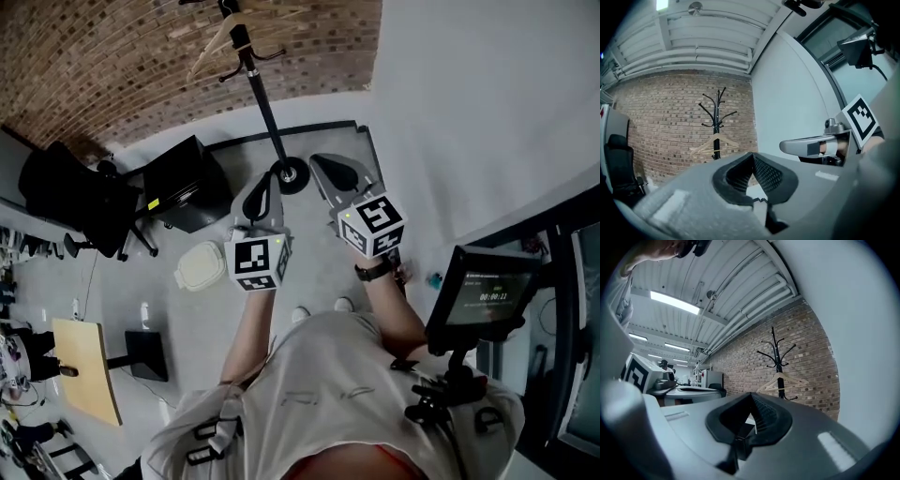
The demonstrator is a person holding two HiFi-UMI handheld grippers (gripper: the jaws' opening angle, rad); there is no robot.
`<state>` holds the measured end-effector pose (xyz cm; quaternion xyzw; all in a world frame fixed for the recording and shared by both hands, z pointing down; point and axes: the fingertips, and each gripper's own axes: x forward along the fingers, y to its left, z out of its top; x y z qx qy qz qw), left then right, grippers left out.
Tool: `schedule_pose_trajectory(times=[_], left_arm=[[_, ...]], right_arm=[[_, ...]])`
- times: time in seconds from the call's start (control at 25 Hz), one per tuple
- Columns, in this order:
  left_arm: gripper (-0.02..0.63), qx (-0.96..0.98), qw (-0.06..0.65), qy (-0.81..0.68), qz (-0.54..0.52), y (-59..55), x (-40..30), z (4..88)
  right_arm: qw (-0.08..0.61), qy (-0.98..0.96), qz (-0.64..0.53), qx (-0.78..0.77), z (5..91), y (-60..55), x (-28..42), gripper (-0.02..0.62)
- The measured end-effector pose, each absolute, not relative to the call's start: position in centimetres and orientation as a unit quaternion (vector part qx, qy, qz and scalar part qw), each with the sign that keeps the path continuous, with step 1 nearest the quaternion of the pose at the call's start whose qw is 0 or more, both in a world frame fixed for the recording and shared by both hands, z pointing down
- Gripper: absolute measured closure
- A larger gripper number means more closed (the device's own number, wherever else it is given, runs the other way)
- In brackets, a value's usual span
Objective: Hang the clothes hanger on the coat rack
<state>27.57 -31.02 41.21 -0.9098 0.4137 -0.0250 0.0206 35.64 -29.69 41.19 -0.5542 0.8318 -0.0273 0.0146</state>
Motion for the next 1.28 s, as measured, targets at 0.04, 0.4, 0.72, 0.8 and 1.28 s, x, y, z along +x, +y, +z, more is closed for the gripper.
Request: schedule_pose_trajectory(times=[0.04,0.4,0.72,0.8,1.28], left_arm=[[0.606,-0.910,0.020,0.414,-0.022,-31.3,27.1,41.0],[0.606,-0.914,0.014,0.405,-0.004,-31.7,24.2,40.6],[0.606,-0.919,0.000,0.394,0.000,-31.9,23.5,41.2],[0.606,-0.921,-0.001,0.389,0.002,-32.0,23.8,41.3],[0.606,-0.929,-0.009,0.371,0.012,-30.6,23.4,41.5]], right_arm=[[0.012,0.832,-0.026,-0.554,41.1,-29.8,35.0,0.591],[0.010,0.838,-0.007,-0.546,40.1,-30.1,31.1,0.591],[-0.011,0.837,-0.001,-0.546,40.7,-29.9,29.5,0.591],[-0.014,0.836,0.001,-0.549,40.7,-29.9,29.6,0.591],[-0.027,0.826,0.009,-0.562,40.8,-28.1,29.0,0.591]])
